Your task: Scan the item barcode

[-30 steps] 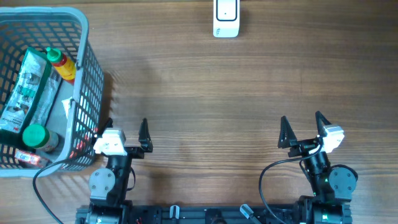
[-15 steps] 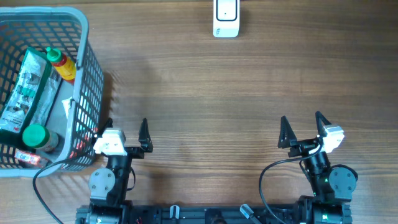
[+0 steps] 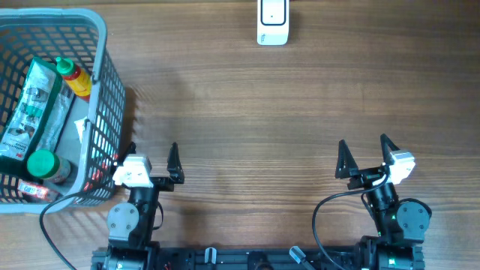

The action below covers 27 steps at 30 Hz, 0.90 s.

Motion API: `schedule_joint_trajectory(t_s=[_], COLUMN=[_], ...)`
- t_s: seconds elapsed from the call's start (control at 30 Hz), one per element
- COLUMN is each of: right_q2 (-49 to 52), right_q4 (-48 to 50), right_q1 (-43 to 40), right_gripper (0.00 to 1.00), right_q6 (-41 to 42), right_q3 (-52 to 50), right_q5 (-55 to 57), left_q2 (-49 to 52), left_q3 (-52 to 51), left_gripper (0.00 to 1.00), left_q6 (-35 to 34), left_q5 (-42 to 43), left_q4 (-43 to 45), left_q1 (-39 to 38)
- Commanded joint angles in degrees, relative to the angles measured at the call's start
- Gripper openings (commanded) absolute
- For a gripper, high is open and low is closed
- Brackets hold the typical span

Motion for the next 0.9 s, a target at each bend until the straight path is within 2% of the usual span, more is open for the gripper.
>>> schedule_joint_trajectory(t_s=[0.0,0.77,0.87], right_q2=[0.24,0.24,0.24], right_q4=[0.44,0.44,0.44], right_q1=[-0.33,-0.33,-0.33], right_gripper=[1.00,1.00,1.00], right_q6=[0.11,0.11,0.11], right_q3=[-0.07,-0.07,-0.07], right_q5=[0.98,0.98,0.96], left_q2=[-0.35,-0.35,-0.35], left_q3=[-0.17,-0.17,-0.11], left_gripper=[1.00,1.00,1.00], left_q6=[-0.79,-0.79,-0.79], left_q5=[-0.96,-0.94,2.54], left_q4=[0.09,0.26,0.72], left_q1=[-0.31,-0.26,-0.26])
